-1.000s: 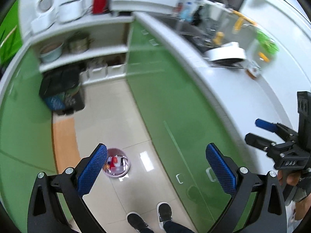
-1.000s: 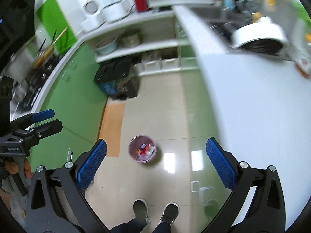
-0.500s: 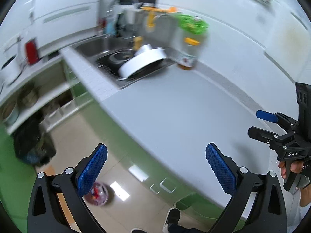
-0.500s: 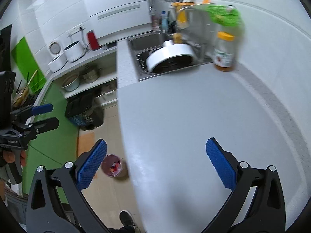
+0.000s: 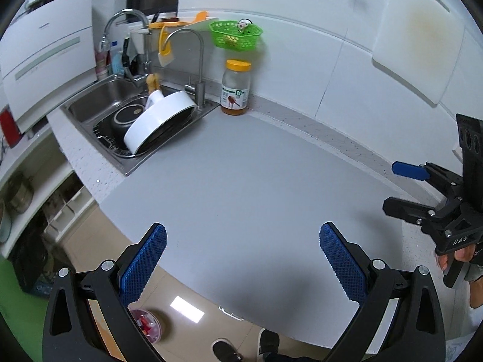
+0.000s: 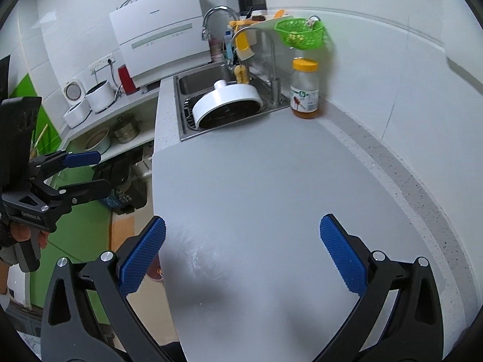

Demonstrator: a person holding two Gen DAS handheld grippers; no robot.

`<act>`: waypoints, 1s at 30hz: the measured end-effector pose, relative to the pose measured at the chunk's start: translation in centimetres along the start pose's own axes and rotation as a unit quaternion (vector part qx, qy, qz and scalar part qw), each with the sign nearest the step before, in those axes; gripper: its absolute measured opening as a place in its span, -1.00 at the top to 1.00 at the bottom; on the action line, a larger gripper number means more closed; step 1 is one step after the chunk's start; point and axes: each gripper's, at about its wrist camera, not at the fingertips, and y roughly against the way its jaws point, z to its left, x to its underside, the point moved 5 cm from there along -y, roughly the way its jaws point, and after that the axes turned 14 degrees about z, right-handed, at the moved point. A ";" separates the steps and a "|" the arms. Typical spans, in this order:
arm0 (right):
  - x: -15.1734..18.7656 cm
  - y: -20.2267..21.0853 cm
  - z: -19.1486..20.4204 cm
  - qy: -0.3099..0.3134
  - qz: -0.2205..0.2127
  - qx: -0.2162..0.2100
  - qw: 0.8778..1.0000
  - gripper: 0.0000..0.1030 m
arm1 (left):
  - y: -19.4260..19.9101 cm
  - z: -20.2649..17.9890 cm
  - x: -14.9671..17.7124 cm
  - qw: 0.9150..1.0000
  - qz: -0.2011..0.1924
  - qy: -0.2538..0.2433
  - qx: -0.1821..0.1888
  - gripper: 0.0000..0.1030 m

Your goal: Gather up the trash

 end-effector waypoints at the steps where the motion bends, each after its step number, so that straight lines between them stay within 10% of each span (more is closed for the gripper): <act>1: -0.1 0.1 -0.1 -0.002 -0.001 0.002 1.000 -0.94 | -0.1 0.0 -0.2 1.000 0.003 -0.003 0.003 -0.89; 30: -1.0 0.2 -0.6 -0.034 -0.004 0.057 0.998 -0.94 | -2.0 2.7 -2.5 0.999 0.029 -0.038 -0.011 -0.89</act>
